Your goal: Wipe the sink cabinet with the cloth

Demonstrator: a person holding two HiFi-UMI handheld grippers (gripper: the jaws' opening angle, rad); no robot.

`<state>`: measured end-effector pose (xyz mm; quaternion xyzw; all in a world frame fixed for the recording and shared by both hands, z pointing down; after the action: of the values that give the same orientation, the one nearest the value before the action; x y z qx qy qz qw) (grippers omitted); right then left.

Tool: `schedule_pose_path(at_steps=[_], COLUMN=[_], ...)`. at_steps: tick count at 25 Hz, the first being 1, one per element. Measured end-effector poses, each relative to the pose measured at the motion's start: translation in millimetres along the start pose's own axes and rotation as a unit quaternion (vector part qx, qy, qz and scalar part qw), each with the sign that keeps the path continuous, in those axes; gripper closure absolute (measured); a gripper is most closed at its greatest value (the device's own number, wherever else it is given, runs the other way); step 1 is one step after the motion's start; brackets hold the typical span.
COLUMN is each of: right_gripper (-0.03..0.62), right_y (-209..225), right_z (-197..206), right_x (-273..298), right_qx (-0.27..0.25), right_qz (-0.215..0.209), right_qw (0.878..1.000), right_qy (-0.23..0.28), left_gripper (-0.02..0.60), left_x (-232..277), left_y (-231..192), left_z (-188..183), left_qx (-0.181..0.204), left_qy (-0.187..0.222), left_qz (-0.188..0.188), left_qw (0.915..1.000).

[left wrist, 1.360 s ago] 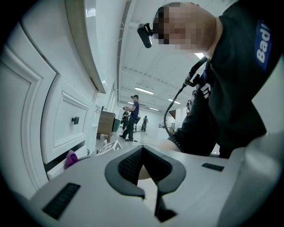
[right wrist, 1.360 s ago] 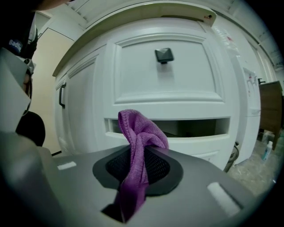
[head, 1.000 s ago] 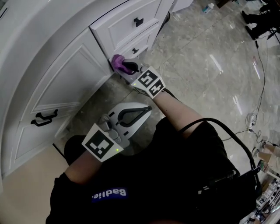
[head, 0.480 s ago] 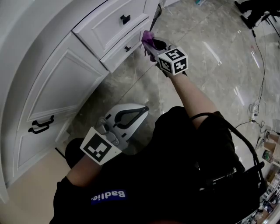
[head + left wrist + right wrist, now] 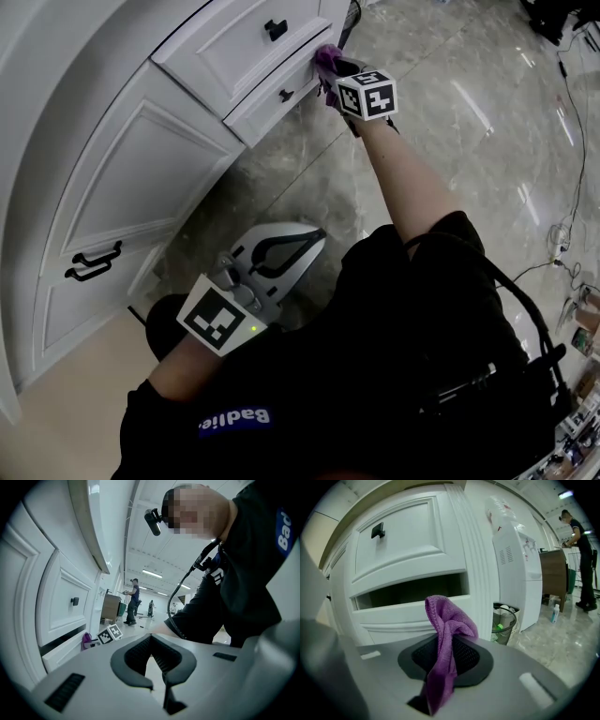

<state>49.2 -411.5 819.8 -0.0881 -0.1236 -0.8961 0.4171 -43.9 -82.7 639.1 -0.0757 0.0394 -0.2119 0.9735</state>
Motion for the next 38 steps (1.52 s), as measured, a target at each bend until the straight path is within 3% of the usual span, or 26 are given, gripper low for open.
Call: schedule_pose_path(at_steps=[8, 15, 20, 26, 29, 32, 38], right_gripper=[0.523, 0.523, 0.525, 0.525, 0.524, 0.525, 0.525], right_y=[-83, -142, -183, -242, -250, -220, -112], right_z=[7, 7, 14, 21, 19, 19, 22], right_x=[-3, -14, -16, -30, -43, -49, -56], right_qx=[-0.062, -0.105, -0.102, -0.124, -0.128, -0.112, -0.114], right_qz=[-0.091, -0.128, -0.165, -0.260, -0.293, -0.274, -0.164], right_qw=[0.994, 0.986, 0.981, 0.957, 0.947, 0.955, 0.979], right_qy=[-0.013, -0.014, -0.015, -0.024, -0.020, -0.024, -0.035], left_gripper=[0.577, 0.577, 0.577, 0.577, 0.577, 0.577, 0.577], left_x=[2, 2, 3, 4, 4, 2, 3], left_y=[-2, -3, 1, 2, 3, 2, 1], left_z=[-1, -6, -7, -9, -11, -13, -9], left_qx=[0.002, 0.005, 0.006, 0.002, 0.007, 0.010, 0.014], left_qy=[0.011, 0.022, 0.025, 0.028, 0.026, 0.026, 0.024], left_qz=[0.014, 0.024, 0.030, 0.026, 0.023, 0.019, 0.021], left_qw=[0.9998, 0.9995, 0.9992, 0.9993, 0.9994, 0.9994, 0.9994])
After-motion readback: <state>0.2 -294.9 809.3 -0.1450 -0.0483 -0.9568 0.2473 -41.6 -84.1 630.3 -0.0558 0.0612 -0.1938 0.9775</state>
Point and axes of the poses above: the fingertips, and each gripper's own axes: x forward along the fingers, y to its right, z out of its underside, the point moved 4 cm from there along -x, backward along the fingers, and after that the axes turned 11 degrees about y, right-handed, at the moved point
